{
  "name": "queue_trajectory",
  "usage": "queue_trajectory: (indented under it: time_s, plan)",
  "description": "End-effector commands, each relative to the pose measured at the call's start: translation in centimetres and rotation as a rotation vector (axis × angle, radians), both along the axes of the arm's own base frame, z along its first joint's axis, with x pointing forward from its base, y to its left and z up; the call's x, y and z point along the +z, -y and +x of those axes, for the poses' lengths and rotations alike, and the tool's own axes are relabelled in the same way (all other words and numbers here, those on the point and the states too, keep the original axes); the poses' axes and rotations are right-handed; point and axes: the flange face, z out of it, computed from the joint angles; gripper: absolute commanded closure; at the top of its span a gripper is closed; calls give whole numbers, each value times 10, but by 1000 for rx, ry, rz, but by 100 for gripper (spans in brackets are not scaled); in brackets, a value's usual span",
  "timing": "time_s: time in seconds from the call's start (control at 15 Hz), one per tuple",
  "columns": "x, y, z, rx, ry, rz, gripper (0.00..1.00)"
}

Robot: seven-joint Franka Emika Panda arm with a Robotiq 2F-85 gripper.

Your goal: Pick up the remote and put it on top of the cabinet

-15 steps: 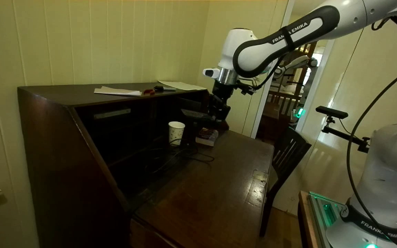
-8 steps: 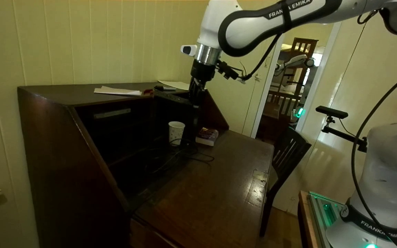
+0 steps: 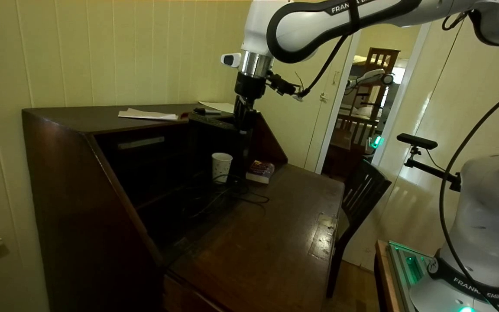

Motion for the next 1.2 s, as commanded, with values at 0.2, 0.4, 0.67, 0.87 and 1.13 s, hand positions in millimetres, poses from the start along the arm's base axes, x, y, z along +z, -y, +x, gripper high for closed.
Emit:
queue_trajectory:
  time_s: [0.2,0.4,0.67,0.87,1.13]
  plan:
    - [46,-33,43,-97,25,5,64]
    - [56,-50,56,-174,-50,-31,64]
    - [62,-63,77,-262,-130,-10,64]
    - [58,-62,73,-248,-112,-3,64]
    - [51,-62,78,-250,-120,-3,64]
